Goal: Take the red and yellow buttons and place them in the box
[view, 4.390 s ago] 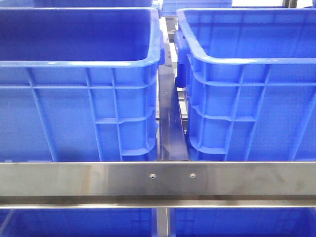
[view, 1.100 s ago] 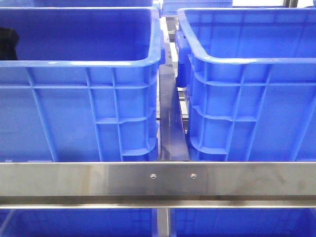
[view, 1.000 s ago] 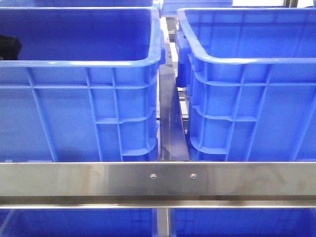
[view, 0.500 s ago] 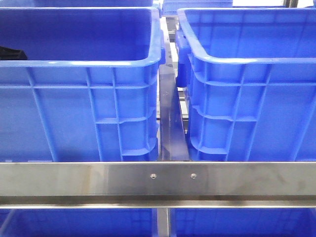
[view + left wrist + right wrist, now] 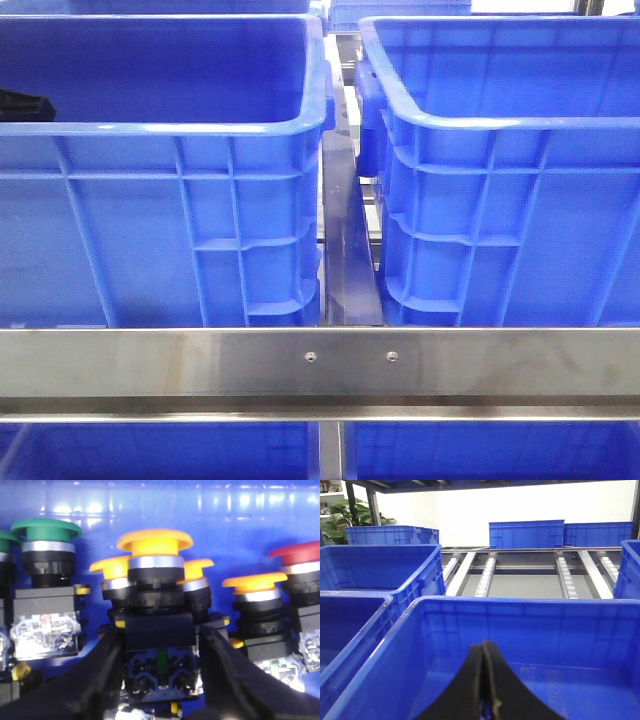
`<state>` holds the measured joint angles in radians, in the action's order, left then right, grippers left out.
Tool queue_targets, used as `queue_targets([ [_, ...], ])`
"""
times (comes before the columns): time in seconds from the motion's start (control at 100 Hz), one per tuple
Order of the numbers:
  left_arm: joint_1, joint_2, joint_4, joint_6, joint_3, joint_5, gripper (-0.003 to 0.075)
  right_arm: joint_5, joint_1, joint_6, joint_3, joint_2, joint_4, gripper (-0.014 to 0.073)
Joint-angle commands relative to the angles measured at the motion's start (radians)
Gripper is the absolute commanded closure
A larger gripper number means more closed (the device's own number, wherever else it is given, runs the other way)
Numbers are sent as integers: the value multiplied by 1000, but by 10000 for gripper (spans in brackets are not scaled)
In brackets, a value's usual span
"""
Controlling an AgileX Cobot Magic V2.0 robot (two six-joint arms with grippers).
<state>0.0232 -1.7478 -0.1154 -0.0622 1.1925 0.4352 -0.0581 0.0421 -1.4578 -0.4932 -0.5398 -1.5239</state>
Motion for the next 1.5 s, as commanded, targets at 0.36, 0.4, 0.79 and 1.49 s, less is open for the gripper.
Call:
queue_targets([
  [0.36,61,333,-15,5,30,138,730,-5,-1,-9,-27,-1,-9,660],
  [0.4,82,357,-15,3,30,158,730,-5,-1,-9,-27,-1,-9,660],
  [0.79,470,572,-15,-4,30,247,730,-5,-1,-9,-27,-1,-9,660],
  [1.49,771,594,-15,-4,30,244,730,-90,-1,-9,-27,-1,-21,86],
])
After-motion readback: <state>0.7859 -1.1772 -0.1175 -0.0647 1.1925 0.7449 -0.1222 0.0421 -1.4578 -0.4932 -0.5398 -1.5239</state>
